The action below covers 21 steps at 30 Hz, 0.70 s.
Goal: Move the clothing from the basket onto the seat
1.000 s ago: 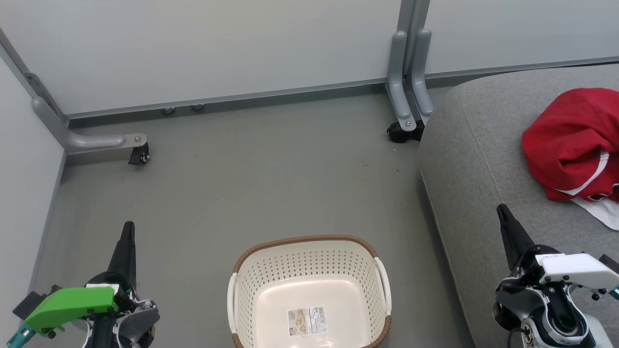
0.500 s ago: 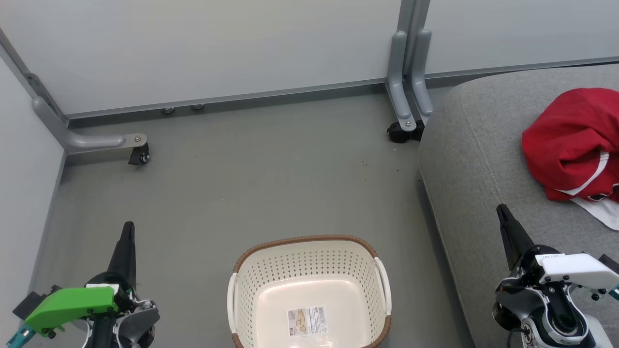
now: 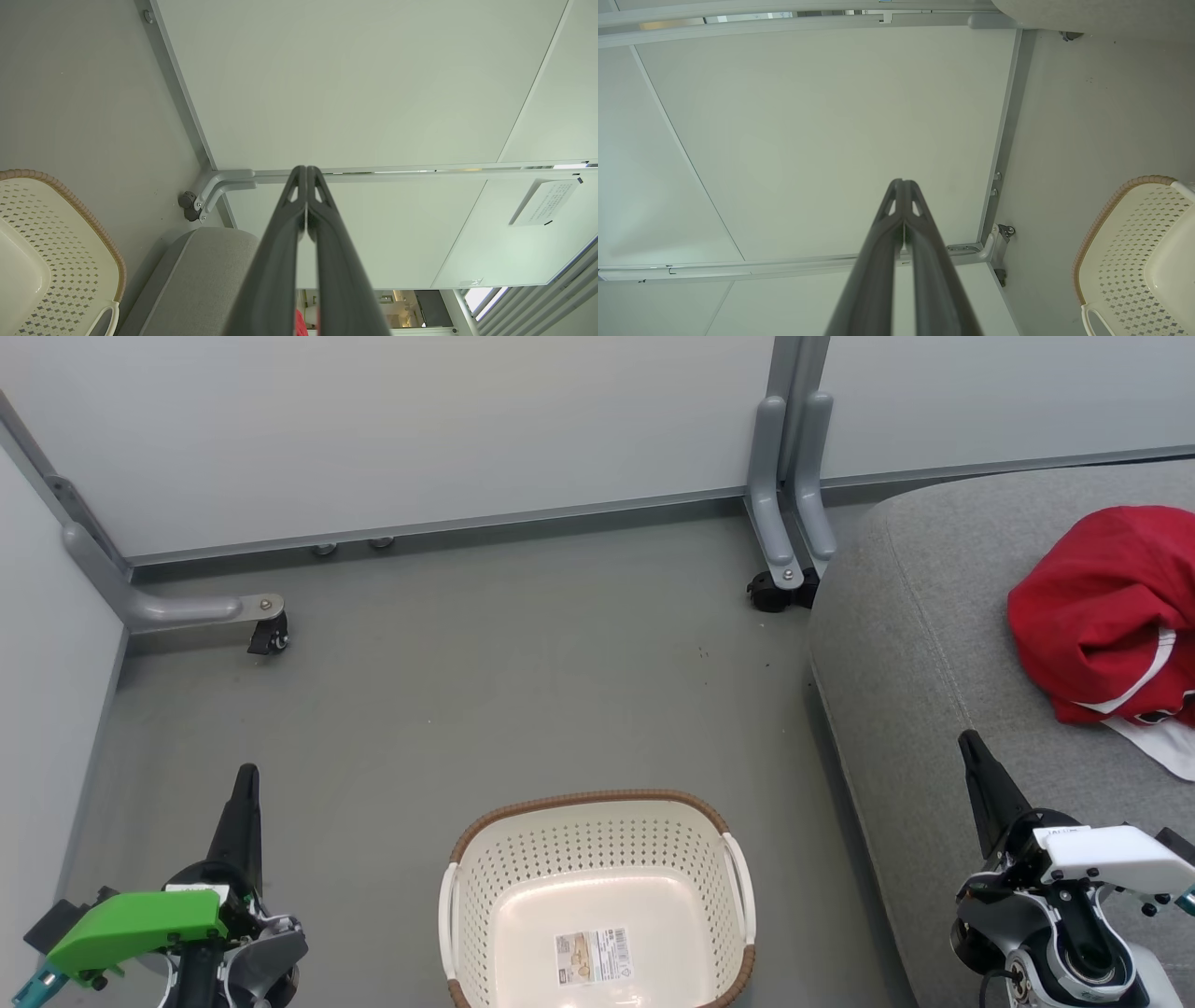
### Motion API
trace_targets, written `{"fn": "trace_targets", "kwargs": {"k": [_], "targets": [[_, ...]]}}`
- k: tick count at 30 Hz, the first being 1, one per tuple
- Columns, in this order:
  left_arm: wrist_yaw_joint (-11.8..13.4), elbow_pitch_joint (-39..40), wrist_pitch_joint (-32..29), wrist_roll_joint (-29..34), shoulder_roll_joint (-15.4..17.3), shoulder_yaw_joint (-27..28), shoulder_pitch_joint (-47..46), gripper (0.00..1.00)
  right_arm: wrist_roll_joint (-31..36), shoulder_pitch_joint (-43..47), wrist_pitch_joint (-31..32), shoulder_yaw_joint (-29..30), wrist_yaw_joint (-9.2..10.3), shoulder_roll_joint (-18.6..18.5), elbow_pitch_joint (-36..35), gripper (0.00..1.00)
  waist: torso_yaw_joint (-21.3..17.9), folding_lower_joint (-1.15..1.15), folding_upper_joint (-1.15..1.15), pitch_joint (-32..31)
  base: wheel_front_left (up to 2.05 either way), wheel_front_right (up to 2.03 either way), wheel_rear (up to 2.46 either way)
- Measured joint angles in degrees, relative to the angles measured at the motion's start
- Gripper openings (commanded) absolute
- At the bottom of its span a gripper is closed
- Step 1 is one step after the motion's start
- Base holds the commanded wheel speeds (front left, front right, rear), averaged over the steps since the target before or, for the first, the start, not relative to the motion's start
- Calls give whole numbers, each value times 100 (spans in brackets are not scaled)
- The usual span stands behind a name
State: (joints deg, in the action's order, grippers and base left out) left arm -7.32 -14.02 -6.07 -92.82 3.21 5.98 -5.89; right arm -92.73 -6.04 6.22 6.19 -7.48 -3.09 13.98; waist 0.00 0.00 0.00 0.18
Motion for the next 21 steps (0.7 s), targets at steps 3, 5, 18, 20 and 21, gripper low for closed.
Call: {"fn": "trace_targets", "kwargs": {"k": [3,5,18,20,21], "targets": [[1,0,-16,1,-1,3,0,0,1,0,1,1,0,0,0,0,0,0,0,0,0,0,0],[0,0,-16,2,-2,4,0,0,2,0,1,3,0,1,0,0,0,0,0,0,0,0,0],[1,0,-25,8,-8,14,0,0,5,-1,9,10,0,4,1,0,0,0,0,0,0,0,0],[0,0,-25,8,-8,15,0,0,5,-1,9,11,0,5,1,0,0,0,0,0,0,0,0],[0,0,-25,8,-9,15,0,0,5,-1,9,12,0,5,1,0,0,0,0,0,0,0,0]]}}
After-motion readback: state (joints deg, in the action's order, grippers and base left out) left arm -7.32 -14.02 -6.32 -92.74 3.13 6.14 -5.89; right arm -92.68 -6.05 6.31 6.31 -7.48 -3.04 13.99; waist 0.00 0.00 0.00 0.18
